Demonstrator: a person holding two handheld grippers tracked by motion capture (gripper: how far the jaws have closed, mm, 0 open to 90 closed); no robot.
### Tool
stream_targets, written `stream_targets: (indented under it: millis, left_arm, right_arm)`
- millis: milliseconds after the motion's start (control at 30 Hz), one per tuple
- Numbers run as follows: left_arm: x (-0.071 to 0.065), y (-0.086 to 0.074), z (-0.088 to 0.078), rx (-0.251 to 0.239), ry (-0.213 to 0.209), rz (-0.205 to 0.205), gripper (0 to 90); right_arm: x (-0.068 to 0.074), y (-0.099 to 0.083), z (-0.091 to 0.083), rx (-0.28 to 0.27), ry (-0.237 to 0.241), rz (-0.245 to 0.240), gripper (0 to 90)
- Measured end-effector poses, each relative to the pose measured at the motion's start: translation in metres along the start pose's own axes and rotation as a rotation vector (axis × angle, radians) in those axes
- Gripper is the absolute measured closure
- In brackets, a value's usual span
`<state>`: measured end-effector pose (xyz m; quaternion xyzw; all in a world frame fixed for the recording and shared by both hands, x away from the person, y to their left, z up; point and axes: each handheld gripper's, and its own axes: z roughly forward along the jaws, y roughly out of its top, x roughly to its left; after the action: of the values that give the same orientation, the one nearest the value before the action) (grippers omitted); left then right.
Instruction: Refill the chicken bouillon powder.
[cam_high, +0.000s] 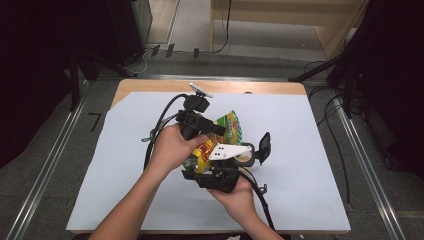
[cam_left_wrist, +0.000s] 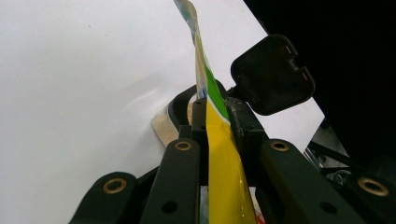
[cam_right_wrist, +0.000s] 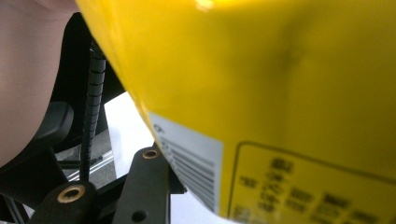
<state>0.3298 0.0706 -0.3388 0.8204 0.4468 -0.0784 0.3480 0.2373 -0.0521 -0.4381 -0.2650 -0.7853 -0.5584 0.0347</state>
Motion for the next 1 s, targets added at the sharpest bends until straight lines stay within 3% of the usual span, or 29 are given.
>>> stream_targets:
  millis: [867,1000]
  left_arm:
    - [-0.0003,0.0007,0.0037,0.015,-0.010,-0.010,82.6]
    - [0.0003,0.0058,0.0051,0.038,-0.014,-0.013,82.5]
  right_arm:
    - [0.0006,-0.0024,-0.0014,0.003,-0.001,0.026,67.2]
    - [0.0002,-0.0008,-0.0018,0.000,-0.005,0.036,67.1]
